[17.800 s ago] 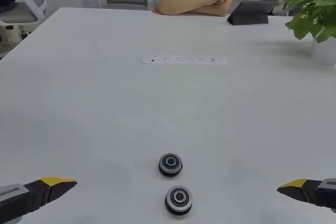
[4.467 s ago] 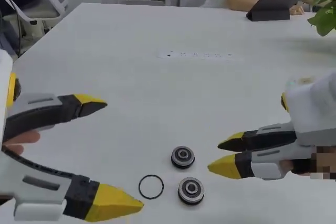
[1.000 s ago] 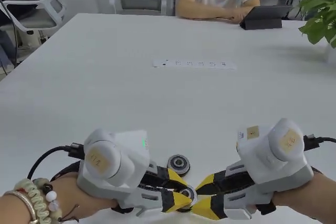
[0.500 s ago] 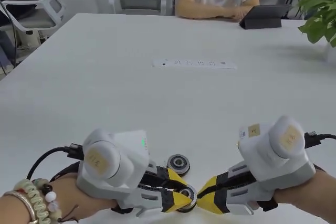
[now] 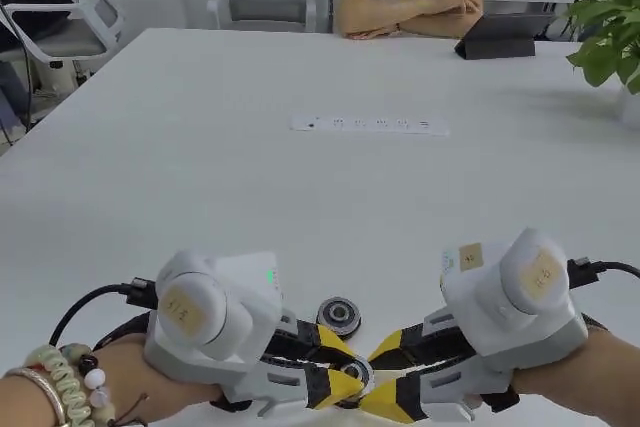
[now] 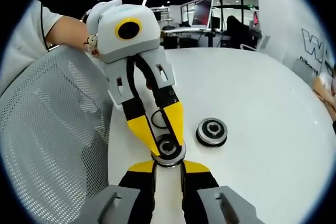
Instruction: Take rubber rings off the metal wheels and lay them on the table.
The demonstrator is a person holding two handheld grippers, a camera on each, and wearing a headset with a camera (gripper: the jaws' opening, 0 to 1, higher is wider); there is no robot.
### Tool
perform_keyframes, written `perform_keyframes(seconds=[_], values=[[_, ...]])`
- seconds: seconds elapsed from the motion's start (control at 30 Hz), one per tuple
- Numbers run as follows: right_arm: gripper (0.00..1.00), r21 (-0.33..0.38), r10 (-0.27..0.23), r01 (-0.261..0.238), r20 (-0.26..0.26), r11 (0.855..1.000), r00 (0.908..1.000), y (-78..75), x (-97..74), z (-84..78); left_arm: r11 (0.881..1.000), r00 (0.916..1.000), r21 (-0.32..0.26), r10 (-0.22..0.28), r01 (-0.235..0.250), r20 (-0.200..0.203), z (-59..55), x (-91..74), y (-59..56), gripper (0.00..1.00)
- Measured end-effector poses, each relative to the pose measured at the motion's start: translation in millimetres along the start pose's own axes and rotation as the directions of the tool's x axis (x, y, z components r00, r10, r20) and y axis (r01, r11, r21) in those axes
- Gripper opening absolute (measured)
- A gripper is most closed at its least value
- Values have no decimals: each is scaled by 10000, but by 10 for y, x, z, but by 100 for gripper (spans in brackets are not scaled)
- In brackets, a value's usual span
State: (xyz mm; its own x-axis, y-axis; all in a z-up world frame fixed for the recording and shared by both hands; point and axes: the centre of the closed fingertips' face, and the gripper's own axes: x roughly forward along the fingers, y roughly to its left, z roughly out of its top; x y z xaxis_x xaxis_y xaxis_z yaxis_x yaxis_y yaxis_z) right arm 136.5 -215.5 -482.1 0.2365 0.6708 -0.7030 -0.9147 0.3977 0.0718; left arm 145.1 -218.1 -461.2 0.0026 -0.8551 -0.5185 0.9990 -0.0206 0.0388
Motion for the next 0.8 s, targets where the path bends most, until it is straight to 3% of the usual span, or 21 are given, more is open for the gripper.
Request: perform_keyframes(seconds=[0.07, 0.1, 0.13, 0.33, 0.4, 0.43, 0.5, 0.53, 0.6, 0.67, 0.7, 0.73, 0.77, 0.8], values=[[6, 182, 43, -44, 93, 9998, 9999, -8, -25, -10, 10000, 10000, -5, 9, -9, 10, 0, 0, 4, 8], [0, -161, -407, 406, -100, 9990, 9991, -89, -43, -49, 10000, 10000, -17, 7, -7, 15, -1, 0, 4, 8], [0, 143, -50, 48, 146, 9999, 9999, -18, -26, -10, 10000, 10000, -34, 16, -16, 18, -2, 1, 3, 8], [0, 181, -256, 257, -67, 9995, 9997, -39, -41, -12, 10000, 10000, -59, 45, -45, 17, -7, 6, 10, 8], [0, 749, -489, 507, -258, 9959, 9985, -88, -54, -14, 10000, 10000, -53, 70, -70, 7, -7, 8, 14, 8], [0, 1636, -453, 495, -289, 9853, 9986, -90, -72, -16, 10000, 10000, -47, 84, -83, 6, -6, 8, 15, 8], [0, 2666, -396, 427, -173, 9629, 9991, -116, -93, -10, 10000, 10000, -45, 89, -89, 9, -6, 7, 16, 8], [0, 2971, -448, 342, 288, 9542, 9986, -159, -116, 59, 10000, 10000, -43, 89, -89, 8, -5, 7, 16, 8], [0, 3741, -265, 18, 609, 9274, 9978, -141, -148, 101, 9999, 10000, -38, 97, -97, 8, -5, 7, 17, 8], [0, 4059, -131, -101, 545, 9139, 9984, -120, -131, 79, 10000, 10000, -31, 93, -93, -22, -4, 8, 17, 8], [0, 4600, -109, -91, 409, 8879, 9991, -111, -135, 86, 10000, 10000, -13, 85, -85, -46, -4, 7, 16, 8], [0, 4501, -29, -182, 462, 8928, 9989, -107, -131, 103, 10000, 9999, 27, 81, -81, -65, -3, 7, 16, 8], [0, 4367, 427, -910, 1192, 8950, 9920, -25, -136, 243, 10000, 9999, 50, 63, -63, -88, -4, 10, 17, 8], [0, 4179, 887, -1627, 1909, 8938, 9776, 58, -141, 384, 10000, 9999, 73, 46, -45, -110, -4, 12, 18, 8]])
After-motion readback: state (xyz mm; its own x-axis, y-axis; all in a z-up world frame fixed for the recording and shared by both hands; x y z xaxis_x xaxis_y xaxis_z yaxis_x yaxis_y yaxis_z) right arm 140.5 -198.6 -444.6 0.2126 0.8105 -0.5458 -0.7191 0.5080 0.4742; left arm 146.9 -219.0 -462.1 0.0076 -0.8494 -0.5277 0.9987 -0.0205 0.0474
